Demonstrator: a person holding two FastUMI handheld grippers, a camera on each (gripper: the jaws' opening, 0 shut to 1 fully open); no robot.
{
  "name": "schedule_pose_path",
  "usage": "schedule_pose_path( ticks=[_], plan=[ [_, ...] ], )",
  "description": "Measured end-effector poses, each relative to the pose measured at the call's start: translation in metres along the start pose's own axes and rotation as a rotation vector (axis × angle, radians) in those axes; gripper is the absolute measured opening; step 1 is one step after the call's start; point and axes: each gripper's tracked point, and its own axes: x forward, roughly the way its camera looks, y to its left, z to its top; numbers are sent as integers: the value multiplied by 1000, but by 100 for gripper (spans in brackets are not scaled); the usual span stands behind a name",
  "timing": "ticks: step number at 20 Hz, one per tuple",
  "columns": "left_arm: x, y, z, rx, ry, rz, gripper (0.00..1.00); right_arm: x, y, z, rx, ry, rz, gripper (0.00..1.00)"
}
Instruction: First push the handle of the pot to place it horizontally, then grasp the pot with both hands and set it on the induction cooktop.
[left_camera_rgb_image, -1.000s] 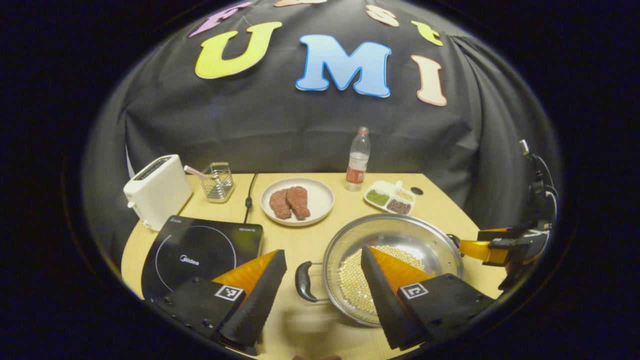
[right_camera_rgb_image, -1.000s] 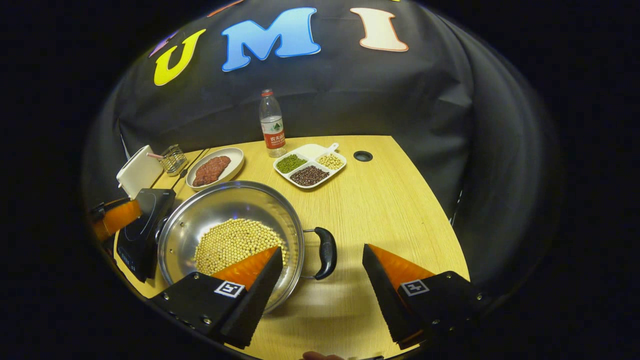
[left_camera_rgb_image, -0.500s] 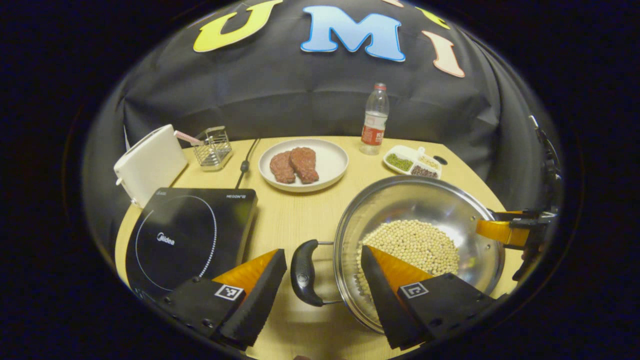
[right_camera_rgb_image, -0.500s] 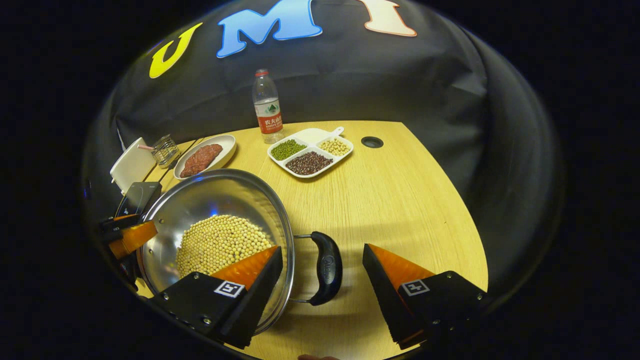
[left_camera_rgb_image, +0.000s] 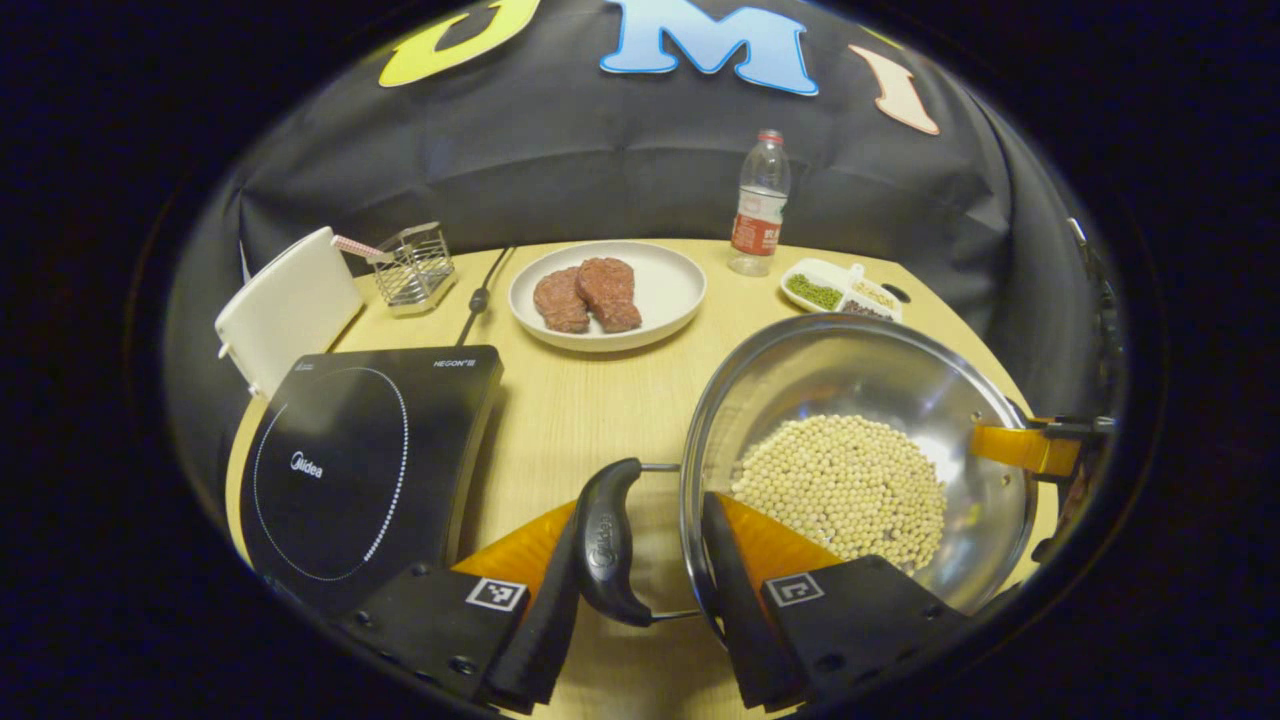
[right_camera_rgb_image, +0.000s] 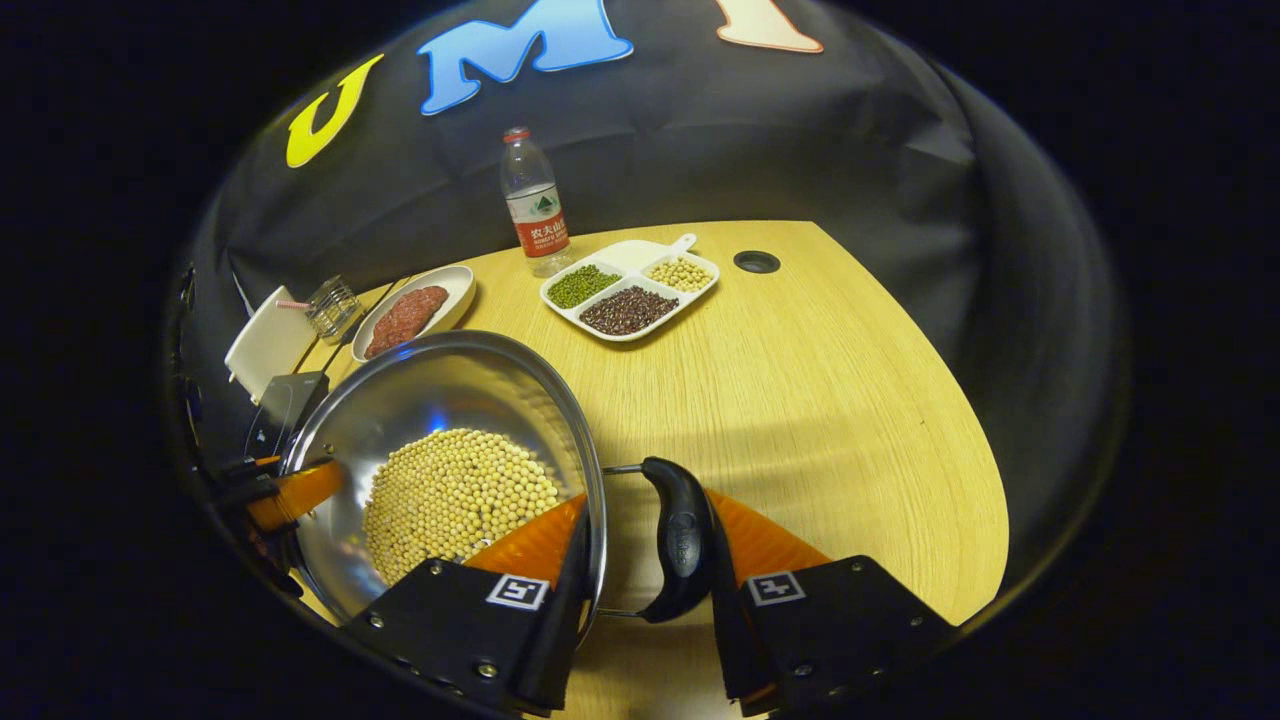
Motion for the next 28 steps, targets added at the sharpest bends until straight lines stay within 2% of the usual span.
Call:
schedule_pose_path(
  ticks=[1,2,3,4,5,6,7,9,11,14,15,21,22,23,24,25,26,28],
  plan=[
    [-2,0,0,0,2,-3,71,-2,0,2,8,3,-4,57],
    [-1,1,0,0,5,-6,73,-2,1,-1,9,8,-9,54],
    [-1,0,1,2,9,-8,65,-3,2,-2,12,10,-12,54],
    [-3,1,2,7,8,-9,65,-5,3,-3,16,17,-14,54],
    [-6,2,3,14,6,-11,65,-9,4,-5,28,21,-15,54],
    [-10,3,6,18,1,-13,72,-12,6,-5,35,22,-17,54],
    [-16,4,8,20,-3,-15,69,-17,9,-4,35,19,-19,54],
    [-27,11,13,18,-12,-21,72,-29,16,-1,36,9,-23,54],
    [-39,15,22,17,-26,-32,65,-43,22,4,40,-2,-32,54],
    [-60,24,34,15,-47,-47,65,-68,34,11,39,-18,-47,54],
    [-68,28,36,13,-53,-51,68,-76,39,14,40,-24,-50,53],
    [-113,63,52,-2,-81,-68,68,-120,79,22,36,-49,-56,54],
    [-120,70,53,-2,-84,-68,65,-126,87,24,40,-51,-55,54],
    [-126,77,54,-3,-86,-69,71,-131,94,24,38,-53,-55,54],
    [-132,85,55,-5,-91,-70,65,-134,102,24,34,-57,-56,54],
    [-136,93,57,-8,-100,-70,68,-137,110,25,34,-60,-55,54],
    [-140,101,55,-11,-101,-71,65,-138,118,24,32,-62,-54,54],
    [-145,117,53,-15,-98,-70,68,-139,134,22,25,-58,-53,54]
  ],
)
